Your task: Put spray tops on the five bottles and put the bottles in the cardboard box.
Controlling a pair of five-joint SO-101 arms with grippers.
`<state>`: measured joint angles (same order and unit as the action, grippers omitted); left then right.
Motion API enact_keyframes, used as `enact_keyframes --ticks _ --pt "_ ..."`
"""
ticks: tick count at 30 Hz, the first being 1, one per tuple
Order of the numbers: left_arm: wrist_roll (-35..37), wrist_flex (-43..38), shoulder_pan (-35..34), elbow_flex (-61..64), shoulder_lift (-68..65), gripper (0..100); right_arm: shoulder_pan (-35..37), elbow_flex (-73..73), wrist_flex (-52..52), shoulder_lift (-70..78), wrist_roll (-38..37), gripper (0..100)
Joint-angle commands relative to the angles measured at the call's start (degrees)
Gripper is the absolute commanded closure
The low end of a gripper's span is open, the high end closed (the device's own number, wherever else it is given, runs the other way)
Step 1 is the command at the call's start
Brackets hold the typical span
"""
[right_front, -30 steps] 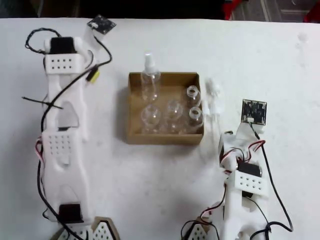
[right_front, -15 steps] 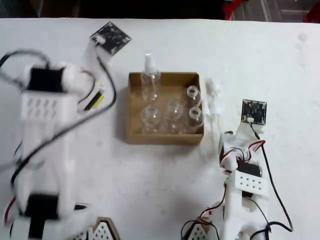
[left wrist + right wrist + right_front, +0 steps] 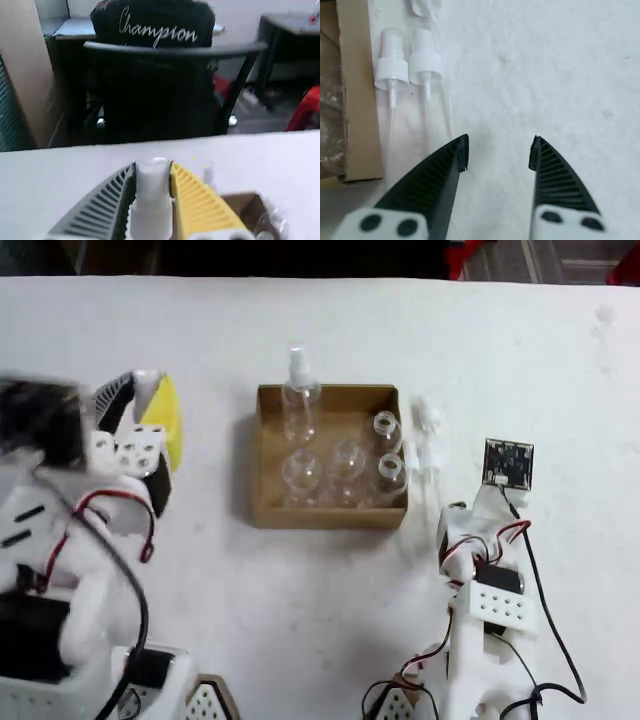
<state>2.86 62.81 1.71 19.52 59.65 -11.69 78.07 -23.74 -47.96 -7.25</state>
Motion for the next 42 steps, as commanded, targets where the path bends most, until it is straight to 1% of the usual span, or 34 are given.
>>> enact_keyframes --ticks 1,5,8,12,15,18,24,30,38,42 --pt "11.4 -15.1 5.1 5.5 5.7 98 0.4 -0.3 0.7 -0.8 -0.9 81.8" --pt "18.9 -27.1 13.1 12.1 8.7 98 0.4 -0.3 0.7 -0.9 -0.9 81.8" --pt "22.0 -40.4 16.8 20.4 9.5 98 0.2 -0.3 0.7 -1.0 -0.9 81.8" --pt "21.5 -60.0 18.6 33.5 9.3 98 0.1 -0.3 0.8 -1.0 -0.9 81.8" --pt "17.1 -67.6 19.6 40.0 9.3 98 0.2 -0.3 0.9 -0.9 -0.9 81.8" --pt "15.7 -70.2 19.5 43.1 9.3 98 0.5 -0.3 1.0 -0.9 -0.9 81.8" --pt "15.6 -70.0 19.5 43.8 9.1 98 0.5 -0.3 1.0 -1.0 -0.9 81.8" --pt "15.4 -70.3 19.0 43.8 4.7 98 0.5 -0.3 1.0 -1.0 -0.9 81.8" --pt "15.3 -70.1 18.6 43.9 3.8 98 0.4 -0.3 1.0 -1.0 -0.9 81.8" --pt "15.3 -72.7 16.7 45.7 3.8 98 0.4 -0.3 1.0 -1.0 -0.9 81.8"
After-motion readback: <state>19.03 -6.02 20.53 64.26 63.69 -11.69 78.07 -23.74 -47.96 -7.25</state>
